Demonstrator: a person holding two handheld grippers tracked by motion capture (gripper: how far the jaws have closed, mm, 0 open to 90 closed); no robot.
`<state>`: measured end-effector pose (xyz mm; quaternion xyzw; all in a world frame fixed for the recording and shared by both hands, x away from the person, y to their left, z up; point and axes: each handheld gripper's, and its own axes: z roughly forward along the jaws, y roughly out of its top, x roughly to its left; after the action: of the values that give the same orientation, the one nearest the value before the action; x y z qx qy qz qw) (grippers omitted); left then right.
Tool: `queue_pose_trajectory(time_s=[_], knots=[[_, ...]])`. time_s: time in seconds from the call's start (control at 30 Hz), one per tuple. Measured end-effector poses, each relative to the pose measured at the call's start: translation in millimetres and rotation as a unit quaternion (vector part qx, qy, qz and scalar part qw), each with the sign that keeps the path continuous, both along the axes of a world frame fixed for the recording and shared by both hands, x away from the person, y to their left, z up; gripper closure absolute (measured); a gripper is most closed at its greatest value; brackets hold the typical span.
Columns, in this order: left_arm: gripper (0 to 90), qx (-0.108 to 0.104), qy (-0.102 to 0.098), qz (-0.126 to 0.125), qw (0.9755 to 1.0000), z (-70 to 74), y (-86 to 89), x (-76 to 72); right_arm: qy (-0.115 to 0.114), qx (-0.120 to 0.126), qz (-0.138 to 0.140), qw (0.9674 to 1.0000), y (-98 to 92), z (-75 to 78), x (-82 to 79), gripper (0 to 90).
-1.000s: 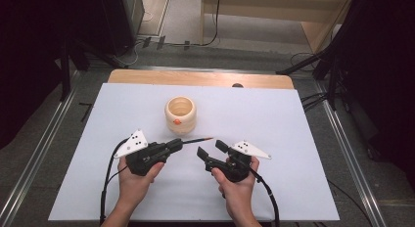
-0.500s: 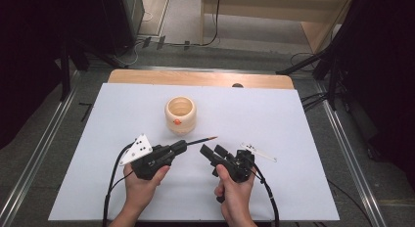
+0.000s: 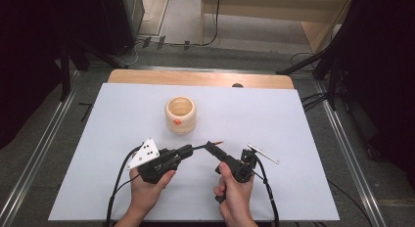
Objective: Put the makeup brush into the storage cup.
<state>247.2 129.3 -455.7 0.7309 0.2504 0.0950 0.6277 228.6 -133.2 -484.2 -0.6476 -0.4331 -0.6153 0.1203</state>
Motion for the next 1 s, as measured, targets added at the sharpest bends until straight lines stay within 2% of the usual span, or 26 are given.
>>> queue_pose_trajectory(time_s=[0.07,0.17,0.3,0.6,0.9,1.0], knots=[[86.2,0.001,-0.003,-0.003,1.0000,-0.3,-1.5,-0.8,0.002,0.002,0.000,1.0000,-0.2,0.2,0.1,34.3],[86.2,0.001,-0.004,-0.007,1.0000,-0.7,-3.6,-2.1,0.010,0.020,0.000,0.9998,-2.0,0.0,0.5,40.4],[86.2,0.003,-0.004,-0.013,0.9999,-1.5,-6.0,-3.5,0.021,0.028,-0.004,0.9994,-4.2,-3.1,1.9,46.2],[86.2,0.007,-0.005,-0.020,0.9998,-2.7,-8.7,-4.6,0.031,0.034,-0.002,0.9989,-5.6,-7.0,4.0,54.9],[86.2,0.012,-0.001,-0.024,0.9996,-4.0,-10.0,-4.5,0.029,0.052,-0.001,0.9982,-7.8,-10.5,5.4,60.7],[86.0,0.018,0.008,-0.029,0.9994,-5.0,-10.4,-3.5,0.022,0.059,-0.001,0.9980,-9.2,-9.3,5.1,65.8]])
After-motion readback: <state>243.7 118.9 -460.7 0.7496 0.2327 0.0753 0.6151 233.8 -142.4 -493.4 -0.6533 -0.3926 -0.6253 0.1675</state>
